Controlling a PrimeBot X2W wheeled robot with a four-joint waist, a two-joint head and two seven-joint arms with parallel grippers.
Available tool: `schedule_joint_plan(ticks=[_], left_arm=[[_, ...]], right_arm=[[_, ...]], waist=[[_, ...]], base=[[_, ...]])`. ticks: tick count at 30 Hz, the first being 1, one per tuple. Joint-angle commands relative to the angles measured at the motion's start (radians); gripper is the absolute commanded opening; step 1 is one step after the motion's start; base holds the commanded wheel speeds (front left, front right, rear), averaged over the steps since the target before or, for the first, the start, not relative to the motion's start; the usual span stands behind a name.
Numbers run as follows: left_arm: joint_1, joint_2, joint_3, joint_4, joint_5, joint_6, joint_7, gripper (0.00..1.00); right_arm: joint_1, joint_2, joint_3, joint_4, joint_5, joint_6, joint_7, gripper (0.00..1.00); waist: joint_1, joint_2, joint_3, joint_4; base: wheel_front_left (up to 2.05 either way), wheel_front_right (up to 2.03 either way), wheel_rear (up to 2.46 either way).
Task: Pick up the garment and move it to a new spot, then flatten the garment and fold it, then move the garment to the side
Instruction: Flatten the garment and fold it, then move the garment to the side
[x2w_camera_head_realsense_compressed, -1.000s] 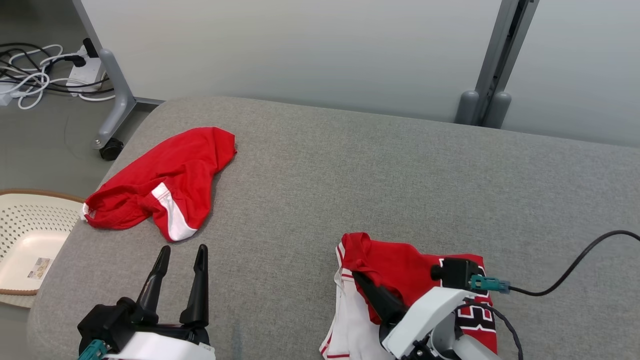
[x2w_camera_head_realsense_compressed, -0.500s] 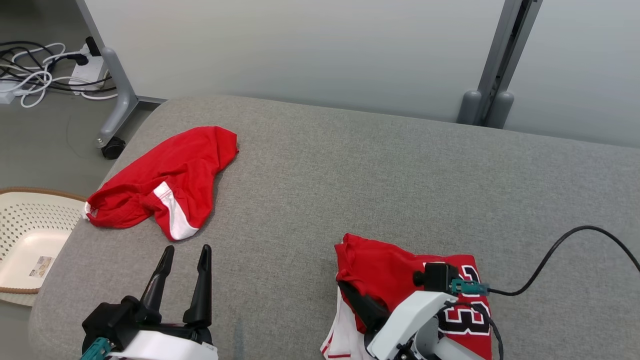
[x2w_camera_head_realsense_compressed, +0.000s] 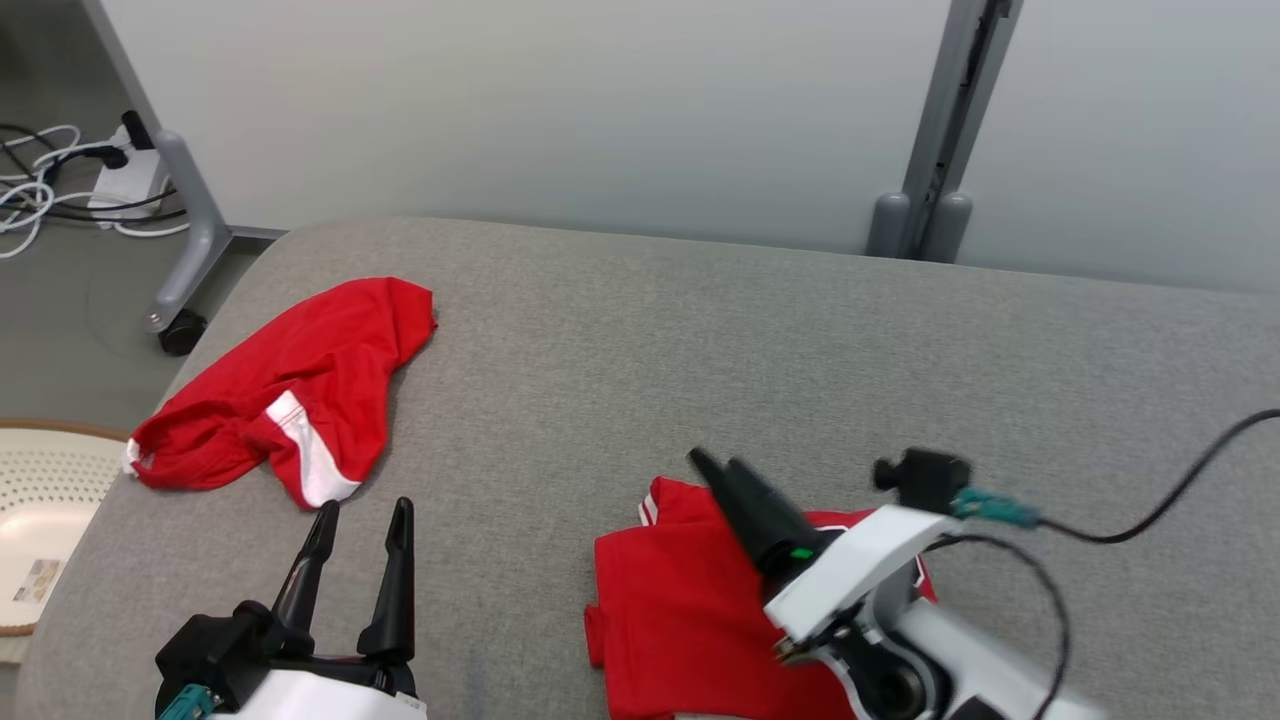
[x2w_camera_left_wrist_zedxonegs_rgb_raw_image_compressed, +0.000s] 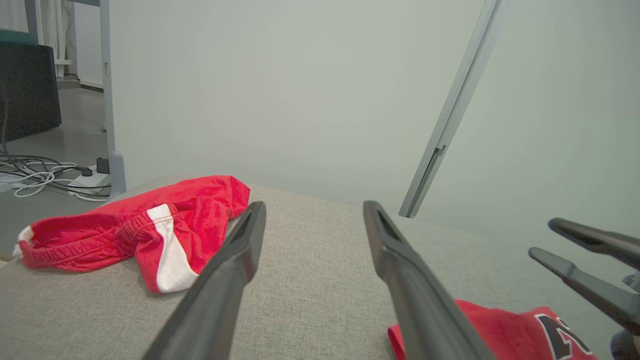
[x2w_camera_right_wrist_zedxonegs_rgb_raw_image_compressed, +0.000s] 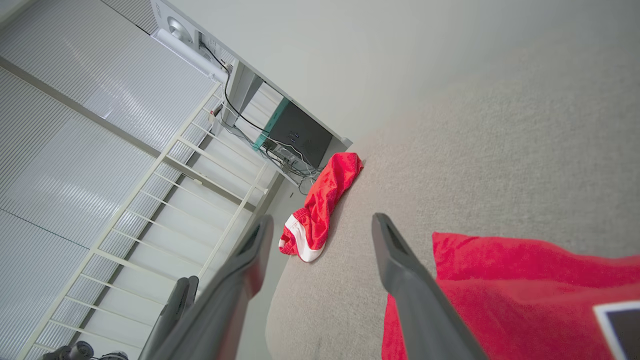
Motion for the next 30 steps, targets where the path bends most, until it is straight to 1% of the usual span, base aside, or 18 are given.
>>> schedule_joint_plan(ticks=[1,4,7,10,13,16,18,23,27,30], left_arm=[[0.005,0.004,0.004,-0.003,0.006,-0.002,-0.001,1.00],[0.012,0.004,0.008,-0.009,0.007,-0.002,-0.001,1.00],[0.021,0.003,0.011,-0.012,0.007,-0.002,-0.001,1.00],[0.022,0.002,0.010,-0.018,0.005,-0.002,-0.001,1.00],[0.026,0.001,0.012,-0.022,0.004,-0.002,-0.001,1.00],[0.024,0.001,0.013,-0.025,0.002,-0.002,-0.001,1.00],[0.021,0.001,0.011,-0.027,0.000,-0.002,-0.001,1.00],[0.013,0.001,0.003,-0.026,-0.001,-0.002,-0.001,1.00],[0.009,0.001,-0.005,-0.022,-0.001,-0.002,-0.001,1.00],[0.012,0.001,-0.001,-0.019,0.000,-0.002,-0.001,1.00]], right_arm=[[-0.007,-0.020,-0.008,-0.010,-0.010,0.000,-0.008,1.00],[-0.007,-0.100,-0.058,-0.062,-0.048,0.000,-0.021,1.00],[0.019,-0.181,-0.111,-0.082,-0.099,0.000,-0.029,1.00],[0.055,-0.239,-0.159,-0.077,-0.143,0.000,-0.030,1.00],[0.099,-0.268,-0.197,-0.064,-0.174,0.000,-0.030,1.00],[0.136,-0.270,-0.223,-0.053,-0.208,0.000,-0.014,1.00],[0.148,-0.271,-0.229,-0.030,-0.254,0.000,0.004,1.00],[0.156,-0.229,-0.240,0.042,-0.347,0.000,0.072,1.00],[0.163,-0.194,-0.246,0.100,-0.405,0.000,0.142,1.00],[0.160,-0.192,-0.275,0.121,-0.458,0.000,0.158,1.00]], waist=[[0.0000,0.0000,-0.003,-0.009],[0.0000,0.0000,-0.007,-0.027],[0.0000,0.0000,-0.012,-0.040],[0.0000,0.0000,-0.014,-0.045],[0.0000,0.0000,-0.015,-0.049],[0.0000,0.0000,-0.016,-0.053],[0.0000,0.0000,-0.016,-0.056],[0.0000,0.0000,-0.013,-0.053],[0.0000,0.0000,-0.013,-0.033],[0.0000,0.0000,-0.015,-0.019]], base=[[0.00,0.00,0.00],[0.00,0.00,0.00],[0.00,0.00,0.00],[0.00,0.00,0.00],[0.00,0.00,0.00],[0.00,0.00,0.00],[0.00,0.00,0.00],[0.00,0.00,0.00],[0.00,0.00,0.00],[0.00,0.00,0.00]])
